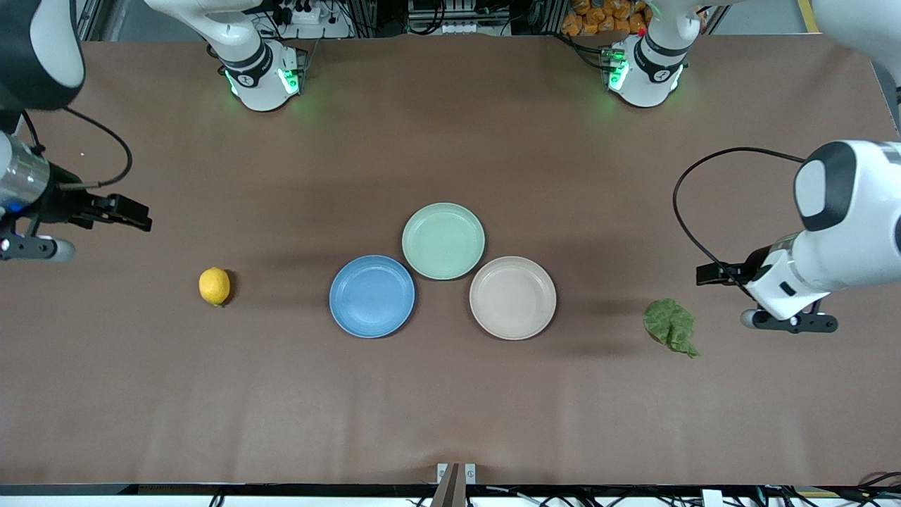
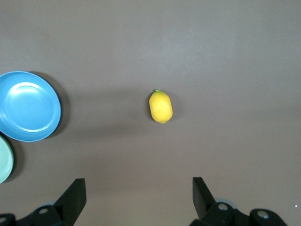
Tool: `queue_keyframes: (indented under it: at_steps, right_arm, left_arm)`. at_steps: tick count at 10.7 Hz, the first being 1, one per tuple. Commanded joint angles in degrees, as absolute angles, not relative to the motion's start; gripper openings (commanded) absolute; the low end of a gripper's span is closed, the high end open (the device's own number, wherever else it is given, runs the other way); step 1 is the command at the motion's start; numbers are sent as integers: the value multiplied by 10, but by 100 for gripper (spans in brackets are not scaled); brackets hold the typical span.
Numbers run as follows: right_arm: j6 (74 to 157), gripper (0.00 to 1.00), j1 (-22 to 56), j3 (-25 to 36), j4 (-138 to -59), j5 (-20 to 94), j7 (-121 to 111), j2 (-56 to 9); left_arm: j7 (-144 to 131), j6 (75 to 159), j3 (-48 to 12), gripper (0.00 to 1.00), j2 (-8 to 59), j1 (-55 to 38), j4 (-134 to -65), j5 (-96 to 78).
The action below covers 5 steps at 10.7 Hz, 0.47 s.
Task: Place lemon and lettuce in plates
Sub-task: 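Move the right gripper toward the lemon while the left gripper approaches the lettuce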
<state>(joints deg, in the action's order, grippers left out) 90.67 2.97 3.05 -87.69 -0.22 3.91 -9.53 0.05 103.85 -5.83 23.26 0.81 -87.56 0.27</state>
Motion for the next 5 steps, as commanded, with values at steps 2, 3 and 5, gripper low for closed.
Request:
queue_keyframes:
  at_steps: [2, 3, 5]
  right_arm:
    - [903, 100, 3, 27, -866, 6, 37, -145]
    - [906, 100, -1, 27, -866, 7, 36, -157]
    - [916, 100, -8, 27, -862, 6, 36, -195]
  left_arm:
    - [-5, 1086, -58, 100, 259, -11, -865, 40]
    - [-5, 1102, -57, 100, 269, -8, -865, 42]
    - [-4, 1167, -57, 100, 300, -8, -868, 47]
